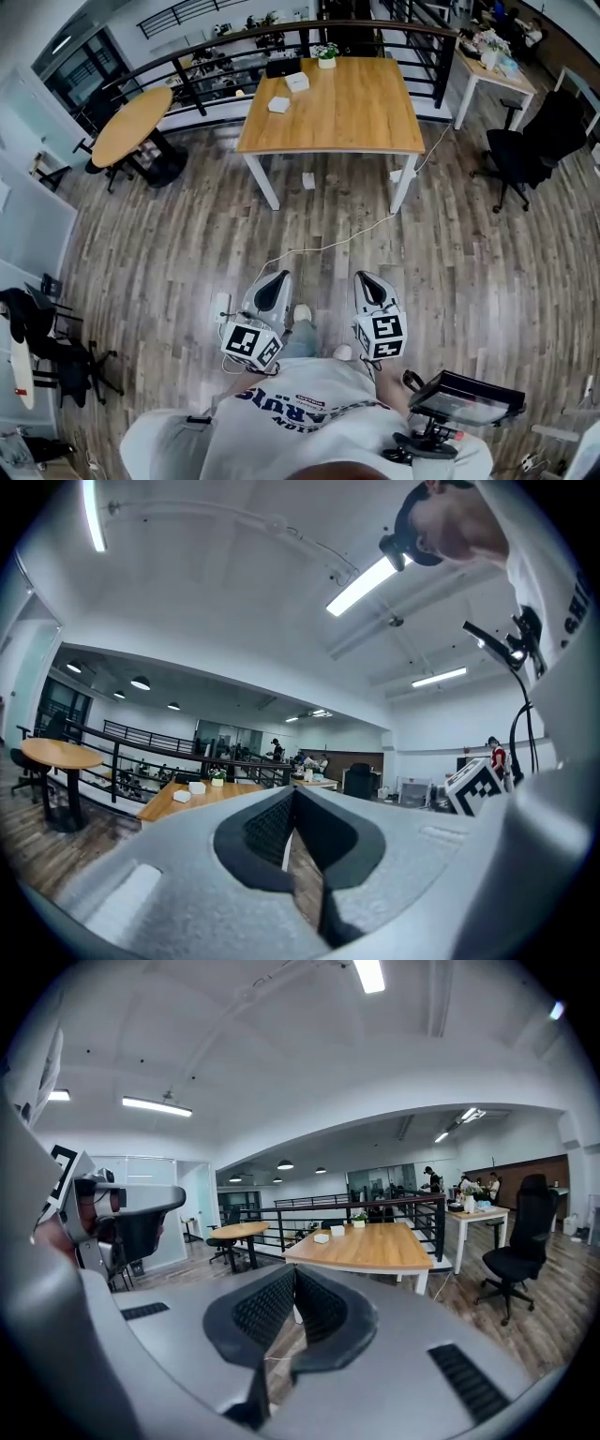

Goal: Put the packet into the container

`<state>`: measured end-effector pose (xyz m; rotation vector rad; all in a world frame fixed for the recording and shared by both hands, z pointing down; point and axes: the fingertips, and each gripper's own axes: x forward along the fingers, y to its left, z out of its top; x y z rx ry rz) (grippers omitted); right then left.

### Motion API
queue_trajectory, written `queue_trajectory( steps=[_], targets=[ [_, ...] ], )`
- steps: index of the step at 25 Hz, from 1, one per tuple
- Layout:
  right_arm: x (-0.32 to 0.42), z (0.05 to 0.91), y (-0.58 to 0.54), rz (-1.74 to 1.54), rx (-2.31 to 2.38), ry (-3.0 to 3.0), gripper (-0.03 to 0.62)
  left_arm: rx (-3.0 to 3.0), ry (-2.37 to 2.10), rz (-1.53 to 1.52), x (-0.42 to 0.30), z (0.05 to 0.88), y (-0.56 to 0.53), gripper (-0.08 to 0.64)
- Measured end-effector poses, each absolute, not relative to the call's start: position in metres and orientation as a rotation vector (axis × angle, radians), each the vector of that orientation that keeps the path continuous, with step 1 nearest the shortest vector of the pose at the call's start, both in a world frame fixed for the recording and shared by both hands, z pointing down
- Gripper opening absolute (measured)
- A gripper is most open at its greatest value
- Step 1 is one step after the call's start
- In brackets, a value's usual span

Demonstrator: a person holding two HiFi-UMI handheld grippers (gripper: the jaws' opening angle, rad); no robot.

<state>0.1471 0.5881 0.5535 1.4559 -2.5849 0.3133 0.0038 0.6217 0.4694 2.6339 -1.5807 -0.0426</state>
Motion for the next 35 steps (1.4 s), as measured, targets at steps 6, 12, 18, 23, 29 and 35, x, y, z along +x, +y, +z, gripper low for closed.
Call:
queue_trajectory(
  steps=[6, 12, 18, 23, 29, 35],
  targets=[
    [0.157, 0.555, 0.571, 0.327, 1.520, -2.517, 0.009, 2.647, -1.525, -0.055, 0.004, 0.473, 0.599, -0.002],
    [0.158, 0.555, 0.554, 0.336, 1.553, -2.472, 0.009, 2.678, -1.469, -0.094, 0.003, 0.471, 0.569, -0.002],
    [0.154, 0.552, 0.532, 0.302, 1.534, -2.436, 0.009, 2.651, -1.465, -0.130, -0.009, 0.476, 0.542, -0.002],
    [0.148, 0.554, 0.516, 0.310, 1.547, -2.409, 0.009, 2.660, -1.432, -0.136, -0.015, 0.482, 0.516, -0.002],
    [0.133, 0.553, 0.497, 0.320, 1.547, -2.399, 0.009, 2.672, -1.380, -0.154, -0.019, 0.483, 0.487, -0.002],
    [0.109, 0.536, 0.467, 0.291, 1.530, -2.414, 0.009, 2.697, -1.339, -0.174, -0.029, 0.476, 0.451, -0.002]
  ],
)
